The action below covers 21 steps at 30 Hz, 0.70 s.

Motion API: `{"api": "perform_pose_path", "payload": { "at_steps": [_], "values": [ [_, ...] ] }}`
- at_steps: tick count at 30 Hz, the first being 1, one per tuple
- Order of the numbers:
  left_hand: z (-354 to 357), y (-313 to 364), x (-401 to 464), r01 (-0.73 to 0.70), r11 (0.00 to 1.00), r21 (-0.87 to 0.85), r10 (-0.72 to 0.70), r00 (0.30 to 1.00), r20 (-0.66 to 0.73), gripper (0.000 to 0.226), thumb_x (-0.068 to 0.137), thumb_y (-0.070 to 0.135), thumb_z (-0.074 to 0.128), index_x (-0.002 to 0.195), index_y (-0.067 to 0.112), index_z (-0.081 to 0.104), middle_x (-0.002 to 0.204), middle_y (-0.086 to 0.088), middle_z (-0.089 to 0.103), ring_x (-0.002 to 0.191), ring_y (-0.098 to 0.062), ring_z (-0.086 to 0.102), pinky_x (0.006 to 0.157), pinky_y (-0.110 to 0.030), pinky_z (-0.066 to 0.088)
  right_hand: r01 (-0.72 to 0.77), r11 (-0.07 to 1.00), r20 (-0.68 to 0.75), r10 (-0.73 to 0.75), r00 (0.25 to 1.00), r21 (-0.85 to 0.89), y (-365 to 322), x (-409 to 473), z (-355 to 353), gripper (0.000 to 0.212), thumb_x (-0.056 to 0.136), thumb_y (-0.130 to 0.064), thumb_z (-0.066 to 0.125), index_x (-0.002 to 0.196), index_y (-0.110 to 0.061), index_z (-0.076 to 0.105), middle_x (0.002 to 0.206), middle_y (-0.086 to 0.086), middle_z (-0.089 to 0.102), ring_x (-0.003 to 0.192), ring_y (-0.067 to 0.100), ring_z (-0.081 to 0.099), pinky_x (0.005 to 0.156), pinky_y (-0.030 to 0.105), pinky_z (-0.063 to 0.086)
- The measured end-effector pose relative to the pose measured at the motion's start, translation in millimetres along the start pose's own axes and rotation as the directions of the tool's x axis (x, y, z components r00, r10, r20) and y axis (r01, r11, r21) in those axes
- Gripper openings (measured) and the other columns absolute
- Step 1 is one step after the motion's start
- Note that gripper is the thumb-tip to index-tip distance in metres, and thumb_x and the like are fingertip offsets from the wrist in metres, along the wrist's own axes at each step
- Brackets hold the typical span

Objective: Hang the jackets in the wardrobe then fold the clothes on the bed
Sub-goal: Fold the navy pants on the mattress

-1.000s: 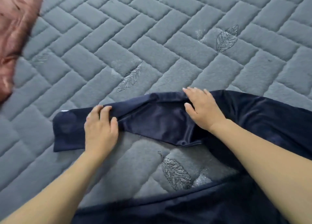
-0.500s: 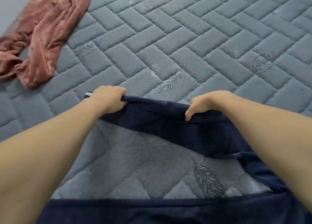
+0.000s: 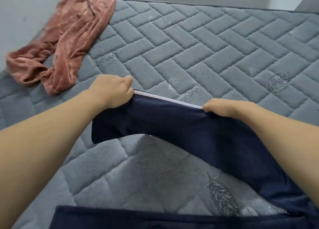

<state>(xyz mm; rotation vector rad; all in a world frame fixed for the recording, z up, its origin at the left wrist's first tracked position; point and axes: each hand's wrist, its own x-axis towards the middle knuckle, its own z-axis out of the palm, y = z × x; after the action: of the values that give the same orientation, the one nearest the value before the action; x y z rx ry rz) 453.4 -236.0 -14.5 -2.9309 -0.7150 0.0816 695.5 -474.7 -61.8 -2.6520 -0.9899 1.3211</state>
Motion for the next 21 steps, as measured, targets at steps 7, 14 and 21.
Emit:
{"api": "perform_pose_path", "payload": {
  "at_steps": [7, 14, 21],
  "values": [
    [64.1, 77.5, -8.7, -0.068, 0.981, 0.180, 0.065, 0.998, 0.022, 0.046, 0.088, 0.012, 0.040, 0.134, 0.011, 0.034, 0.140, -0.017, 0.032, 0.129, -0.035, 0.032, 0.109, -0.051, 0.016, 0.101, 0.926, -0.754, -0.356, 0.552, -0.363, -0.4, -7.9, 81.0, 0.058, 0.078, -0.021, 0.065, 0.132, -0.006, 0.050, 0.133, 0.021, 0.045, 0.116, 0.040, 0.047, 0.101, 0.048, 0.031],
    [115.1, 162.7, -55.7, -0.026, 0.998, 0.051, 0.013, 0.969, 0.245, 0.041, 0.084, 0.021, 0.049, 0.123, 0.020, 0.038, 0.128, -0.005, 0.038, 0.112, -0.030, 0.039, 0.085, -0.046, 0.039, -0.130, 0.919, -0.612, -0.138, 0.779, -0.371, 109.7, -84.6, 192.2, 0.031, 0.063, -0.039, 0.058, 0.074, -0.011, 0.053, 0.074, 0.009, 0.050, 0.066, 0.031, 0.050, 0.059, 0.039, 0.040],
    [77.2, 150.3, -53.3, -0.062, 0.955, 0.291, -0.164, 0.706, 0.689, 0.040, 0.088, 0.012, 0.047, 0.125, 0.020, 0.059, 0.128, -0.003, 0.059, 0.117, -0.031, 0.054, 0.093, -0.050, 0.047, 0.152, 0.937, -0.009, -0.163, 0.987, -0.315, 119.4, -86.1, 154.2, 0.029, 0.086, -0.038, 0.042, 0.065, -0.019, 0.037, 0.080, -0.001, 0.057, 0.081, 0.025, 0.054, 0.065, 0.034, 0.033]
  ]
}}
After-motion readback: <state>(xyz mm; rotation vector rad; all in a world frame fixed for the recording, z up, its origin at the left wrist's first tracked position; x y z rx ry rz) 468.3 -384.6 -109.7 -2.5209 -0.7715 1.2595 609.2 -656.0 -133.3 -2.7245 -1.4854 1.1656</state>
